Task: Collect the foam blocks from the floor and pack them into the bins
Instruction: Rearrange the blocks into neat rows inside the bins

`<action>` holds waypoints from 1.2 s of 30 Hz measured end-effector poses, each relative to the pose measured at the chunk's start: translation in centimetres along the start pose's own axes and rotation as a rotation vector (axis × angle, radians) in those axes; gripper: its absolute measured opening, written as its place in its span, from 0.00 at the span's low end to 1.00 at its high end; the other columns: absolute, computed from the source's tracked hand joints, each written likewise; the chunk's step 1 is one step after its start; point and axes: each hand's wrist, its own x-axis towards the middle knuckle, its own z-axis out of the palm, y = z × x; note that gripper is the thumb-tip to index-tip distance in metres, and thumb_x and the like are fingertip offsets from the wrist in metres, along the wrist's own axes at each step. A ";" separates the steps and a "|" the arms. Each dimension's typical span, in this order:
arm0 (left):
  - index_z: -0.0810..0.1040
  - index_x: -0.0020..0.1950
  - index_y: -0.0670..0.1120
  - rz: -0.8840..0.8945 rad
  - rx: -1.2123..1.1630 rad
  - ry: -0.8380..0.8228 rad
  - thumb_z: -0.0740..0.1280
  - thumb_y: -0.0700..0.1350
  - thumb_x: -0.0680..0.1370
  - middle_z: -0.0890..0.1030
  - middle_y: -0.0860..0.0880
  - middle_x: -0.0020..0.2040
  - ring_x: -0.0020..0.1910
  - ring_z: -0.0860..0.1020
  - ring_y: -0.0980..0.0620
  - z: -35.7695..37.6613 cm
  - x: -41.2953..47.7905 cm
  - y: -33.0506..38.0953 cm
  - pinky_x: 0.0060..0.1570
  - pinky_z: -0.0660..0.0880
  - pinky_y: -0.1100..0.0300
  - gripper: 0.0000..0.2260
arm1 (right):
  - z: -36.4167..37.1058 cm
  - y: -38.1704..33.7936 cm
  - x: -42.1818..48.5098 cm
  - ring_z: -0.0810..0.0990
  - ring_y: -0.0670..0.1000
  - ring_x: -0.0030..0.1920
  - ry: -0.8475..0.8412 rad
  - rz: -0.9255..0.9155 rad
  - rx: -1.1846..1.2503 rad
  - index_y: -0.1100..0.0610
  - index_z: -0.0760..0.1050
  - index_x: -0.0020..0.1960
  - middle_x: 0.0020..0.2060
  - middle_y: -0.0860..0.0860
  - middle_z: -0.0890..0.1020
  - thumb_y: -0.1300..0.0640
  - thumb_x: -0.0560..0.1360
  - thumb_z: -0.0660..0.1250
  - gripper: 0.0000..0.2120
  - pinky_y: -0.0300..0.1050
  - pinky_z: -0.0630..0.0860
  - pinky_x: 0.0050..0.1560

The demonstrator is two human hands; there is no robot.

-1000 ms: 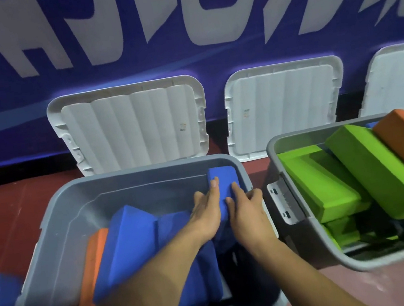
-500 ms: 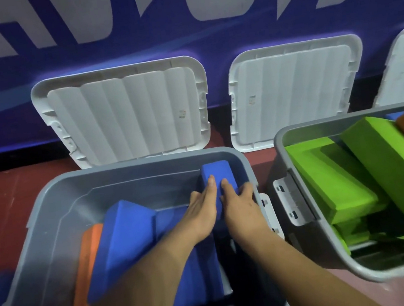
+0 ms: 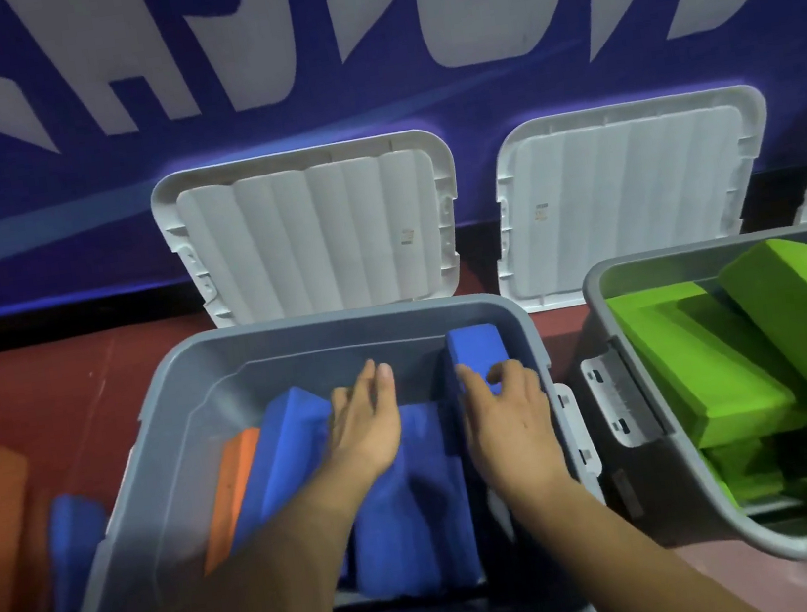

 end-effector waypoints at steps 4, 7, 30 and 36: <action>0.51 0.82 0.60 -0.126 0.124 -0.041 0.46 0.64 0.84 0.57 0.42 0.81 0.79 0.56 0.42 -0.4 -1.4 -2.0 0.77 0.51 0.48 0.27 | 3.4 -0.3 -1.7 0.77 0.62 0.54 -0.259 0.012 0.021 0.55 0.71 0.66 0.56 0.57 0.75 0.52 0.86 0.53 0.14 0.52 0.70 0.50; 0.48 0.83 0.56 -0.124 0.223 -0.094 0.46 0.58 0.86 0.53 0.43 0.83 0.80 0.52 0.40 0.4 -1.8 -3.4 0.77 0.47 0.49 0.25 | 6.2 0.6 -2.1 0.77 0.66 0.59 -0.403 0.132 0.005 0.55 0.66 0.72 0.61 0.61 0.72 0.52 0.86 0.51 0.17 0.54 0.72 0.57; 0.41 0.76 0.75 -0.020 -0.086 0.071 0.48 0.69 0.80 0.54 0.43 0.82 0.79 0.60 0.41 -3.0 -1.6 -1.3 0.75 0.56 0.45 0.26 | 2.8 -3.7 -3.8 0.73 0.53 0.61 -0.102 0.256 0.544 0.46 0.61 0.77 0.63 0.49 0.62 0.33 0.77 0.58 0.33 0.44 0.66 0.64; 0.58 0.73 0.63 0.113 -0.347 0.064 0.47 0.66 0.82 0.71 0.51 0.67 0.58 0.72 0.48 -4.8 -4.9 1.7 0.57 0.64 0.56 0.21 | -3.2 -4.4 -5.5 0.79 0.42 0.47 -0.018 0.213 0.735 0.40 0.67 0.58 0.47 0.43 0.79 0.28 0.75 0.53 0.20 0.41 0.71 0.45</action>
